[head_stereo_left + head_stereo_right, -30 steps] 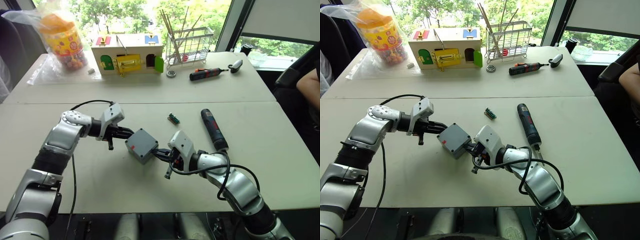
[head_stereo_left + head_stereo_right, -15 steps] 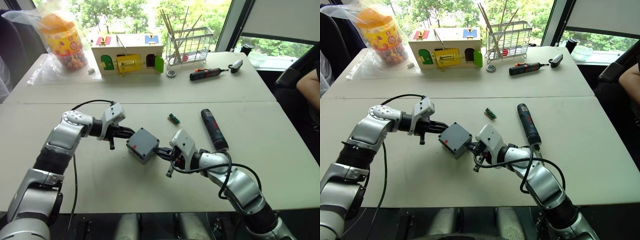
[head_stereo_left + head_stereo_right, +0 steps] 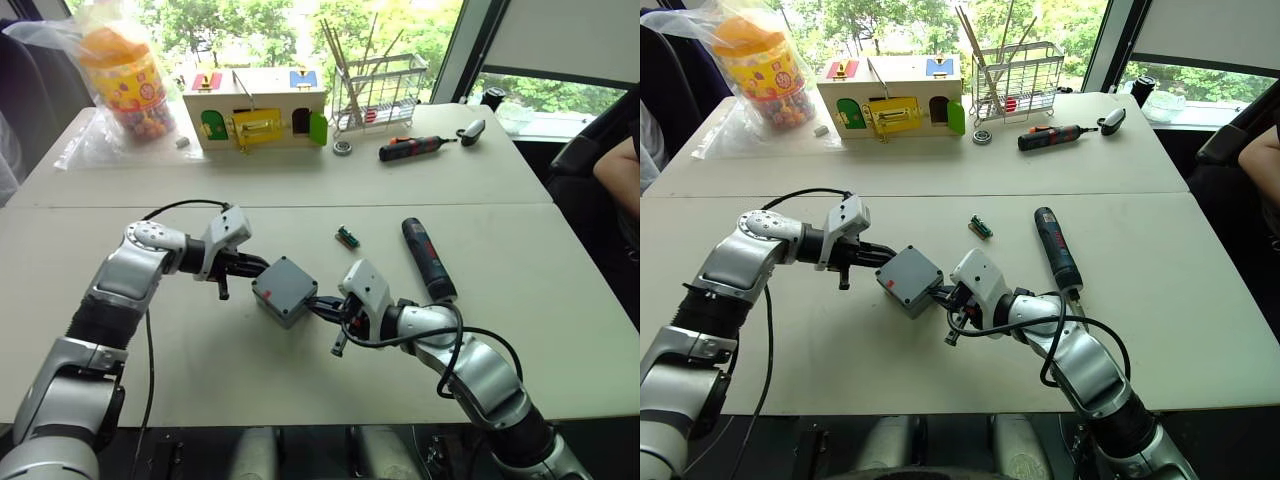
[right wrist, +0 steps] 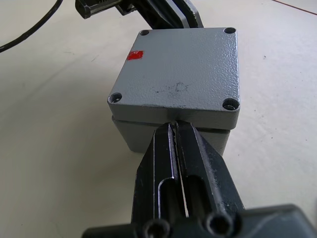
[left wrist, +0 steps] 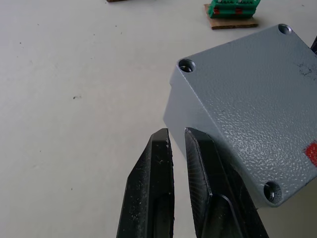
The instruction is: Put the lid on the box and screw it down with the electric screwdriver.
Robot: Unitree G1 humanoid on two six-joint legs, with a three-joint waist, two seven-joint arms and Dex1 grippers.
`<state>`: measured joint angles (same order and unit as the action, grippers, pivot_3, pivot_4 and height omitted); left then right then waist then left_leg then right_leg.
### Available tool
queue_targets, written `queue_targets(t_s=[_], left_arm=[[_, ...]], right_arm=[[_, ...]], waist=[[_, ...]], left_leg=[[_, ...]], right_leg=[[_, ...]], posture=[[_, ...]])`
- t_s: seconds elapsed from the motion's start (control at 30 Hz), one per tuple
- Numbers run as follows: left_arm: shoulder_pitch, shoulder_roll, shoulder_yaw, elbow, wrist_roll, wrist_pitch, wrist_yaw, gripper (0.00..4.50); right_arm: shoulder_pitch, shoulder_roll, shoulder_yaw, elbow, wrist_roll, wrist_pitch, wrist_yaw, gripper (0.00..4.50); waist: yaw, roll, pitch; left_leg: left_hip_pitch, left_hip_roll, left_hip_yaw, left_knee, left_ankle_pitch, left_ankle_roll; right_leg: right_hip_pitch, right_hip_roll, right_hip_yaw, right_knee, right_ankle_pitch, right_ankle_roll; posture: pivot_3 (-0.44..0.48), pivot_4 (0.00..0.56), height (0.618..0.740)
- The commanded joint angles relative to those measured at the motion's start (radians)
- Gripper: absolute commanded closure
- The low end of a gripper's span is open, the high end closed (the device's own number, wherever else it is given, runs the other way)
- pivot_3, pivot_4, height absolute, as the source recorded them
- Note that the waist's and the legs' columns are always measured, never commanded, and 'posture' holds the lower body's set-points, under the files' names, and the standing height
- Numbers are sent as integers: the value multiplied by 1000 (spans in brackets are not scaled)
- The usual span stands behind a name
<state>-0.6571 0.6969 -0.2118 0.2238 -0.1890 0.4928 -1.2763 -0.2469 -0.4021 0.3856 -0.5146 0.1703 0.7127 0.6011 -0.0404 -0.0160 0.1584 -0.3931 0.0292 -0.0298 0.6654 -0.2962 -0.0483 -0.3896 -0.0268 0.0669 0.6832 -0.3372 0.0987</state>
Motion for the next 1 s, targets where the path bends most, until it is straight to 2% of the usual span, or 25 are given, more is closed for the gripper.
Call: queue_targets(t_s=[0.03, 0.27, 0.5, 1.0], left_arm=[[-13, 5, 3, -9, 6, -22, -1, 4054], [-32, 5, 20, 28, 12, -42, 19, 4054], [-71, -10, 65, 25, -48, 17, 22, 4054], [-57, -25, 40, 1, -43, 19, 18, 4054]], right_arm=[[-9, 2, -1, -25, -1, -20, -4, 4456], [-9, -11, -4, -33, 0, -17, -2, 4456], [-10, -21, -16, -60, 10, 1, -3, 4456], [-25, -15, -18, -80, 25, 25, -5, 4456]], waist=[[0, 0, 0], [0, 0, 0], [0, 0, 0], [-1, 0, 0]], left_leg=[[0, 0, 0, 0, 0, 0], [0, 0, 0, 0, 0, 0], [0, 0, 0, 0, 0, 0], [0, 0, 0, 0, 0, 0]], right_leg=[[0, 0, 0, 0, 0, 0], [0, 0, 0, 0, 0, 0], [0, 0, 0, 0, 0, 0], [0, 0, 0, 0, 0, 0]], posture=[[0, 150, 736], [0, 150, 736], [0, 150, 736], [0, 150, 736]])
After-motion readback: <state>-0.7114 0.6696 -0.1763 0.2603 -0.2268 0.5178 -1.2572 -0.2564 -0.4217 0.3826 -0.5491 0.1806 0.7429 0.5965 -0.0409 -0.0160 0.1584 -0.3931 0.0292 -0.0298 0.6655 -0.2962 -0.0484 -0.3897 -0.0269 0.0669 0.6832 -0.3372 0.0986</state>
